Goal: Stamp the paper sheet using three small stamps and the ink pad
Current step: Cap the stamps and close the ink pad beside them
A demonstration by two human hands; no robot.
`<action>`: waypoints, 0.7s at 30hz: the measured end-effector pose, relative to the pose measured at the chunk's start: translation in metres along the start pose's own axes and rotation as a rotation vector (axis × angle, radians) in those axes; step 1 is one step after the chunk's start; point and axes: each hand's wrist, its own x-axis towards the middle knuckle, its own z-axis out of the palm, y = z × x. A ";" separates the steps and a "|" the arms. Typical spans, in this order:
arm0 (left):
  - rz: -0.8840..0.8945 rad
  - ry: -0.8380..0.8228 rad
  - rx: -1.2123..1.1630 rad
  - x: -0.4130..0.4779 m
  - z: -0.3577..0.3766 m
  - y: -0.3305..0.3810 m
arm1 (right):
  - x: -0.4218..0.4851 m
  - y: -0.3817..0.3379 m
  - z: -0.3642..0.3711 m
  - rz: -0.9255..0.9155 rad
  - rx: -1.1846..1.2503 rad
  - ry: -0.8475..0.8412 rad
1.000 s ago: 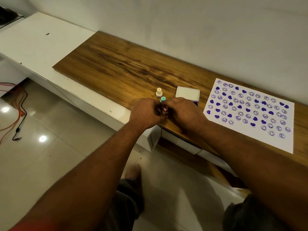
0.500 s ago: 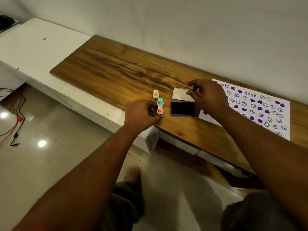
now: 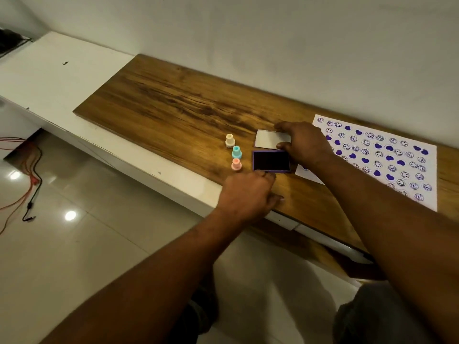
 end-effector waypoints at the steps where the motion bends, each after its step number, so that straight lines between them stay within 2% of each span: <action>1: -0.005 -0.064 0.008 0.001 0.003 0.004 | 0.002 0.001 0.001 0.007 0.003 0.006; 6: -0.053 -0.172 0.033 -0.002 0.003 0.006 | 0.007 -0.003 0.002 0.024 0.066 -0.004; 11: -0.067 -0.205 0.028 -0.011 0.008 0.003 | 0.007 -0.008 0.002 0.007 0.125 0.021; 17: -0.065 -0.196 0.045 -0.009 0.007 0.000 | -0.011 -0.012 -0.011 -0.167 0.153 0.075; 21: -0.075 -0.188 0.049 -0.007 0.005 -0.004 | -0.032 -0.016 -0.019 -0.271 0.042 0.057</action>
